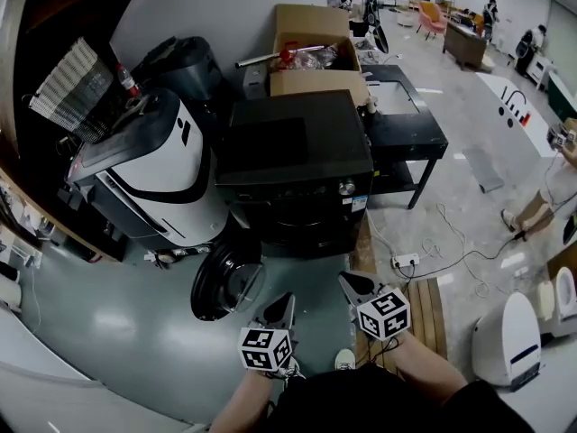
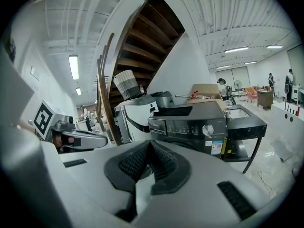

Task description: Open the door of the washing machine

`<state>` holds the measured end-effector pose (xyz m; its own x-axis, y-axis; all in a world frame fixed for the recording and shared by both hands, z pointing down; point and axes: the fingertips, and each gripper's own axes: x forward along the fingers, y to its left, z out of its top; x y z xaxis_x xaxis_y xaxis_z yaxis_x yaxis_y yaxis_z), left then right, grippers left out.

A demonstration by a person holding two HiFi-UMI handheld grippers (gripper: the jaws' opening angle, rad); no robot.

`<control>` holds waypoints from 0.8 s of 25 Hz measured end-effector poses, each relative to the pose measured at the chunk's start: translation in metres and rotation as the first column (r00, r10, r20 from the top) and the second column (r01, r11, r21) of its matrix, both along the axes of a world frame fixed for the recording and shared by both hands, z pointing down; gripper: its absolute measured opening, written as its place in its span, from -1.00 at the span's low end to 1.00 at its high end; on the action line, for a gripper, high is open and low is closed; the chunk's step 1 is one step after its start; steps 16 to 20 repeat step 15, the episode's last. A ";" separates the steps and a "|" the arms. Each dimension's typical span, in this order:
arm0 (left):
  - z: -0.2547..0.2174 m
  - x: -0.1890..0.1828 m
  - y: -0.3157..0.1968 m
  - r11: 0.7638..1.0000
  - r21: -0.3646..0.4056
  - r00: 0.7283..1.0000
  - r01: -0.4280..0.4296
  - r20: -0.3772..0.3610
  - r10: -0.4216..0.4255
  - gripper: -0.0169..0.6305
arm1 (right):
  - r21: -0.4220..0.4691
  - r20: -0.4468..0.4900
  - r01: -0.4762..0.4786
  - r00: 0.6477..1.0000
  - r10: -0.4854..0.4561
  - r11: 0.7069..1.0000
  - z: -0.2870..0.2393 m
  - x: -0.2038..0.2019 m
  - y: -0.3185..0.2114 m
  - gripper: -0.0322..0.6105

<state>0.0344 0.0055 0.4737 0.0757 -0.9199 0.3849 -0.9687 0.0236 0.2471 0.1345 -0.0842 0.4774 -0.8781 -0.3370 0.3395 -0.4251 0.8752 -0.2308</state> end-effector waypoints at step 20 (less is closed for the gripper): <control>0.002 0.002 -0.012 1.000 -0.002 1.000 0.001 0.000 -0.001 -0.89 | -0.012 -0.003 0.004 1.000 -0.004 1.000 0.005 0.002 -0.009 -0.85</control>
